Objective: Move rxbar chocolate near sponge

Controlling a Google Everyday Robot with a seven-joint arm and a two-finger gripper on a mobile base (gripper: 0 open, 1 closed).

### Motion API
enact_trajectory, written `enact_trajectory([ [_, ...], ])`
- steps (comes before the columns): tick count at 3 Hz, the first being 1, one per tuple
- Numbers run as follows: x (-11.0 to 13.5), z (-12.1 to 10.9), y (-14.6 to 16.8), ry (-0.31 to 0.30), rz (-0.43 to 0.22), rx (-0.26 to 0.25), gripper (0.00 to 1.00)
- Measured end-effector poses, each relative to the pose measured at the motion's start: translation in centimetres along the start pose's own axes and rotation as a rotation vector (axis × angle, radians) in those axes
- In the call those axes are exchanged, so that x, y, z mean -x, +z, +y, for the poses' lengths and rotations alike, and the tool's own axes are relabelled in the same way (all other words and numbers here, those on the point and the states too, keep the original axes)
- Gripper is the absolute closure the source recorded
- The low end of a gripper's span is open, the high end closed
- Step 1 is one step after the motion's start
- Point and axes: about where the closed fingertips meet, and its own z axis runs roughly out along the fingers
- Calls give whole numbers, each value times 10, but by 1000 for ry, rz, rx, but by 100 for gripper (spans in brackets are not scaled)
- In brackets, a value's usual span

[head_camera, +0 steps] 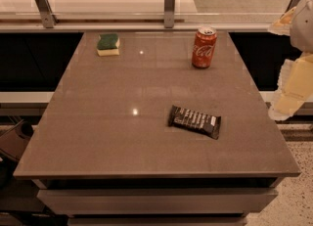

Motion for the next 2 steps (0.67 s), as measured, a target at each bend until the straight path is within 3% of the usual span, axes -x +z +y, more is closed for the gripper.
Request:
enact_trajectory([
  [2, 0, 2, 5, 21, -39, 2, 0],
])
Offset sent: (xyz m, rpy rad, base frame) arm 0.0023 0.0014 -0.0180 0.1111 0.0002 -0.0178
